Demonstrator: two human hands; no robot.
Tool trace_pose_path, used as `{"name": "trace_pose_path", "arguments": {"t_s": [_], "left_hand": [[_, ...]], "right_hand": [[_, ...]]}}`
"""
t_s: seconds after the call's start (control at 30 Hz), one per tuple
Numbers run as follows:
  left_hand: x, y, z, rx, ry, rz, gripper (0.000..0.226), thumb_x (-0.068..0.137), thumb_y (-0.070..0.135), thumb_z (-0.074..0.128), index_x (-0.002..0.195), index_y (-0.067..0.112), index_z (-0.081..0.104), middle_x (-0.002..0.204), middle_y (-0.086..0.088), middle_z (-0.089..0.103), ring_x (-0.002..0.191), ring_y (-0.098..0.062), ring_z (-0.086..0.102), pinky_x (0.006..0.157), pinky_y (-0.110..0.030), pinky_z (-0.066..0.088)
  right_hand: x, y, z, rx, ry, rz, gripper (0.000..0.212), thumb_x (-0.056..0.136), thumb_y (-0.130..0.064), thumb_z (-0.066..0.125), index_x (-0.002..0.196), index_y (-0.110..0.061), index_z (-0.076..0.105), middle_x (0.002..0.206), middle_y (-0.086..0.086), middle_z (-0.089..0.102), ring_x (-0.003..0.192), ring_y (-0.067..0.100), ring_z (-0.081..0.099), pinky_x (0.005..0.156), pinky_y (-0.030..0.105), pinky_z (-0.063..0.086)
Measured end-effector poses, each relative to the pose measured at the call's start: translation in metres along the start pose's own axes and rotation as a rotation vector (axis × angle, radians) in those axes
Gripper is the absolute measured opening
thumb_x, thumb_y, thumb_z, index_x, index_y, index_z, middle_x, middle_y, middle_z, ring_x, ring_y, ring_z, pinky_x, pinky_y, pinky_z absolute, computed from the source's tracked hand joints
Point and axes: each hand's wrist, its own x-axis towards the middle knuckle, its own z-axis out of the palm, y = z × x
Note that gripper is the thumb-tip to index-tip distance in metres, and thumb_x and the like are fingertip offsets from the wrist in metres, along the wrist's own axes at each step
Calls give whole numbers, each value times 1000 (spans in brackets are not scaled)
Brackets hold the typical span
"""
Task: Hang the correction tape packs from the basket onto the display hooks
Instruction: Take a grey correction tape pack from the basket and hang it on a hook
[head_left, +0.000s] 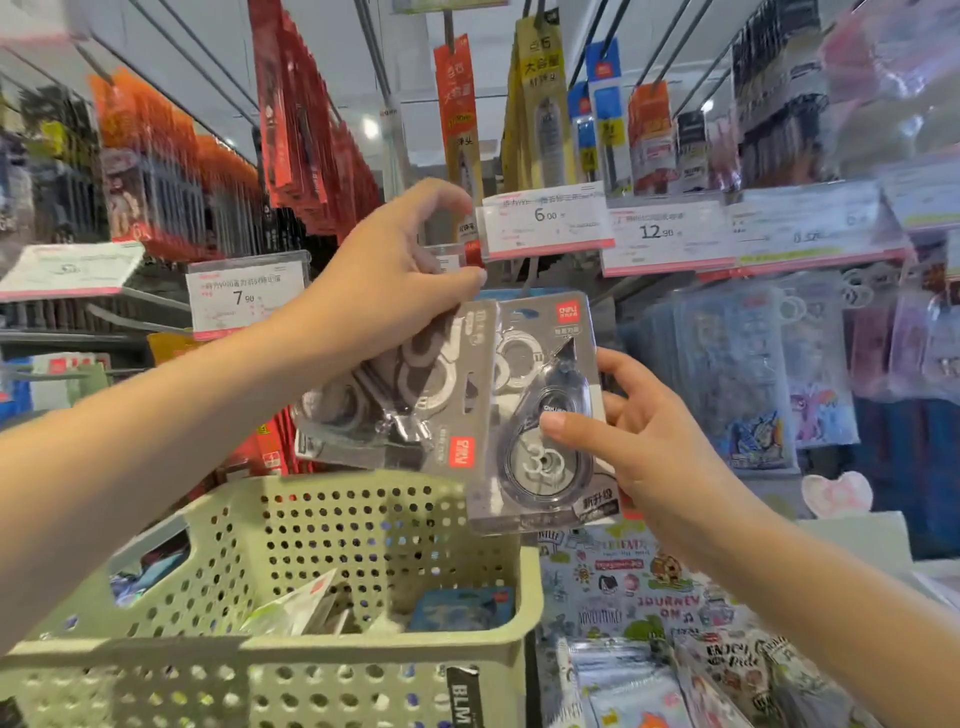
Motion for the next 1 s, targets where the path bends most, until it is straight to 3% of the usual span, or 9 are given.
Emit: {"name": "trace_pose_path", "arguments": {"t_s": [0.17,0.23,0.37,0.43,0.53,0.73,0.9,1.0], "left_hand": [[14,1,11,89,-19,32,61,86,17,63,140,31,37,38,12,55,36,1,48,46,-6,39],[18,0,13,124,-8,40,56,88,19,61,139,31,41,45,7,55,36,0,45,47,-7,40],[22,0,12,170,11,35,46,91,22,58,134,31,48,62,-23,66,46,-15,50,56,-18,48],[24,0,10,176,18,20,43,92,23,56,134,32,50,64,-23,66,47,-20,50,58,-27,51],[25,1,7,178,22,34,38,94,23,53,131,30,54,63,-32,62,48,-21,47,60,-29,48],[24,4,4,180,-17,17,38,95,22,51,131,32,52,57,-19,54,50,-21,43,57,-25,44],[23,4,2,196,-33,1,39,95,23,50,132,34,50,58,-17,52,49,-20,40,41,-15,35],[22,4,2,198,-41,-1,39,95,24,50,133,35,49,57,-15,50,48,-19,38,44,-18,34]], "right_hand": [[1,1,-9,27,26,4,52,77,-8,69,123,-22,50,94,4,75,84,18,72,69,27,58],[1,0,-12,33,22,-1,52,76,-8,68,123,-22,51,92,3,76,82,17,72,68,26,57],[5,-1,-16,39,14,-8,51,77,-7,68,123,-21,50,86,0,75,78,13,71,64,21,54],[7,0,-17,44,12,-13,52,77,-7,68,124,-21,50,86,0,75,78,13,71,64,20,54],[10,1,-17,43,6,-29,52,78,-8,68,124,-20,50,86,-1,75,79,12,71,66,21,55],[22,3,-11,20,44,-65,55,80,-13,68,129,-23,47,90,-3,76,86,13,72,70,23,57],[30,3,-9,30,76,-105,53,83,-12,66,130,-25,46,87,-12,75,84,8,71,68,19,55],[35,4,-10,39,80,-104,49,84,-11,64,129,-23,48,85,-10,75,81,7,71,64,17,53]]}}
